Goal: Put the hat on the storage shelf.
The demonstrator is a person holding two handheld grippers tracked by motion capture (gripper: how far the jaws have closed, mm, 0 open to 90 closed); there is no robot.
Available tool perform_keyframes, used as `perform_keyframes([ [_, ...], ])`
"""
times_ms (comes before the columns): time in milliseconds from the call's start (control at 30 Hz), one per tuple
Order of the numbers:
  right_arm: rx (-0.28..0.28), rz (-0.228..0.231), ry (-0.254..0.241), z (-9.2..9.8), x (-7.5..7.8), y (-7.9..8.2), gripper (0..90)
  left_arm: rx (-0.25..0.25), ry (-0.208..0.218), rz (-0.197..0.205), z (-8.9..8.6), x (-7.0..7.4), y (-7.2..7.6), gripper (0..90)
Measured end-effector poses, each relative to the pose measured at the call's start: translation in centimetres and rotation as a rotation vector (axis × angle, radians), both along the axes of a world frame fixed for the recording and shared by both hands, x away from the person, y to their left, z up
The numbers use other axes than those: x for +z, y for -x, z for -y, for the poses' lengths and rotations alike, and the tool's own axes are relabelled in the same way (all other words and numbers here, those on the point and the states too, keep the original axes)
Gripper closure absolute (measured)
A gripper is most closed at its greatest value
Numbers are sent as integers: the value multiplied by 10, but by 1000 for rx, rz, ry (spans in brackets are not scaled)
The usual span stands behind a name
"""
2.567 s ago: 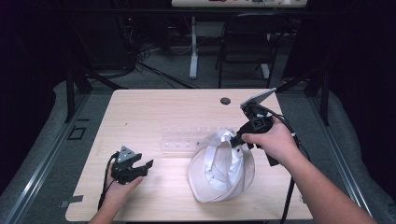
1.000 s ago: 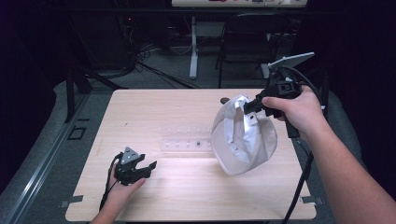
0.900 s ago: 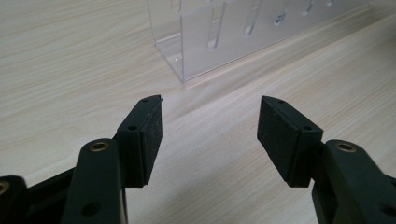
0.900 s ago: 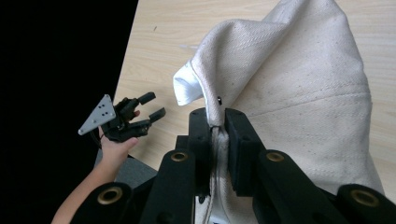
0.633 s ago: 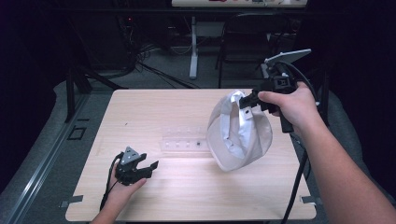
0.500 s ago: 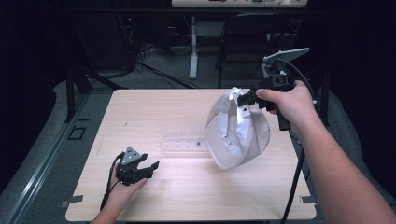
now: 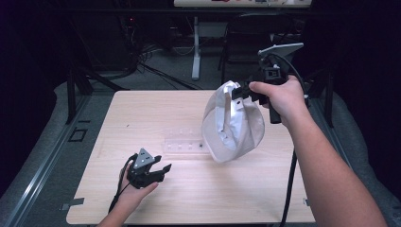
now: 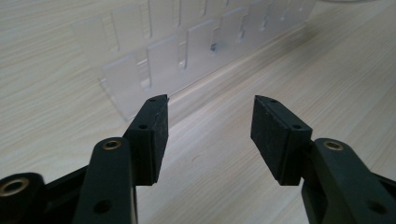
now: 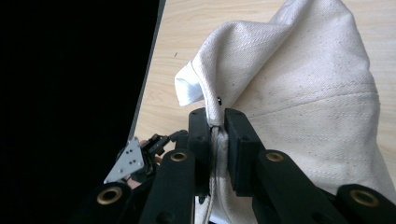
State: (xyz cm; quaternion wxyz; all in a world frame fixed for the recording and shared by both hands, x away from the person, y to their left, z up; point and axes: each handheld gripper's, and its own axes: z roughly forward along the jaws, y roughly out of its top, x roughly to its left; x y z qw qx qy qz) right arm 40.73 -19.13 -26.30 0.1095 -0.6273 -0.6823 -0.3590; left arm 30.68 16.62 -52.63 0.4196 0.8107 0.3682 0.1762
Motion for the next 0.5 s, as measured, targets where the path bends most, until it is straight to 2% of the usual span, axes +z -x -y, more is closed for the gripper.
perform_keyframes([
  [333, -38, 16, -11, -4, 6, -11, 815, -61, 36, 61, 45, 33, -6, 494],
  [500, -61, 20, -21, -4, 5, -16, 815, -92, 31, 83, 66, 45, -9, 494],
])
